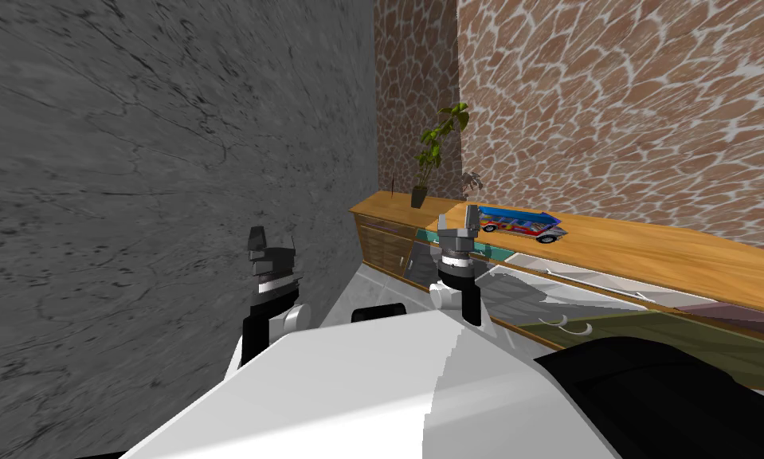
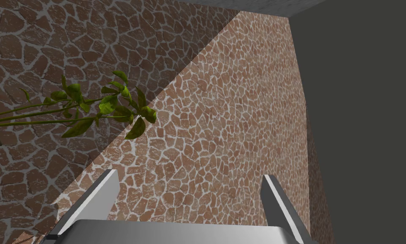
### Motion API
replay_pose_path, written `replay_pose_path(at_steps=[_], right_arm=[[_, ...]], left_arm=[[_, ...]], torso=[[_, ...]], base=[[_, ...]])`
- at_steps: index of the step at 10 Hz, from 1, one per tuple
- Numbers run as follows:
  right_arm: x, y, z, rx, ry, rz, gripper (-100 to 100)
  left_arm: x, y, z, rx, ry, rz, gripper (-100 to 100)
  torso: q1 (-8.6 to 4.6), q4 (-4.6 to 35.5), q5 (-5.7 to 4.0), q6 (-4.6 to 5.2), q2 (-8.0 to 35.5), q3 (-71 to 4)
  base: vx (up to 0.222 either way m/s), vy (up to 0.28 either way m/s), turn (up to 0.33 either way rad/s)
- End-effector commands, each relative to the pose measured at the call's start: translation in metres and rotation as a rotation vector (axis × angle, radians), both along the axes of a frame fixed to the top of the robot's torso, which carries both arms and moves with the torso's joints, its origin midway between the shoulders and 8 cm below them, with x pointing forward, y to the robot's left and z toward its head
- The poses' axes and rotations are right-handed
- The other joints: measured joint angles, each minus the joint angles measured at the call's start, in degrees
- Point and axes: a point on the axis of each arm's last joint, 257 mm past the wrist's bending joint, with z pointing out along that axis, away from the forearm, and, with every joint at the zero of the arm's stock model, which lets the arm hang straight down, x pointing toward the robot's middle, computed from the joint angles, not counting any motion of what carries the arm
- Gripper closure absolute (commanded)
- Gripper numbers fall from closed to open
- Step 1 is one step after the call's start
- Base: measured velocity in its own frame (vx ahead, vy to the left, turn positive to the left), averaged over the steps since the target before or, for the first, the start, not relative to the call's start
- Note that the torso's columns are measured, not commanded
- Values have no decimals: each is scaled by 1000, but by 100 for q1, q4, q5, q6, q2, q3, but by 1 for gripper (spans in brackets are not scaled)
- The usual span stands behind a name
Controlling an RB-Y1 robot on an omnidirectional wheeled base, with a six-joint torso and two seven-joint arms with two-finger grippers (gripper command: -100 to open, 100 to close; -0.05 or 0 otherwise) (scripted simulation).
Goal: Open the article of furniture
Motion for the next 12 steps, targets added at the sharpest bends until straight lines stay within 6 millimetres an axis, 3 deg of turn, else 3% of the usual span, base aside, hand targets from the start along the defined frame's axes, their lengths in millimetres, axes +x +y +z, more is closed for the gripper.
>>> replay_pose_path(at_steps=[1,9,10,12], right_arm=[[0,0,0,0,0,0,0],[0,0,0,0,0,0,0],[3,10,0,-57,5,15,-100],[8,28,-1,-152,8,28,-100]], left_arm=[[0,0,0,0,0,0,0],[0,0,0,0,0,0,0],[0,0,0,0,0,0,0],[0,0,0,0,0,0,0]], torso=[[0,235,0,0,232,-467],[0,3537,0,0,3539,-7073],[0,3960,0,0,3962,-7919],[-6,4205,-2,0,4206,-8427]], base=[[0,0,0],[0,0,0],[6,-6,-3],[7,-22,-4]])
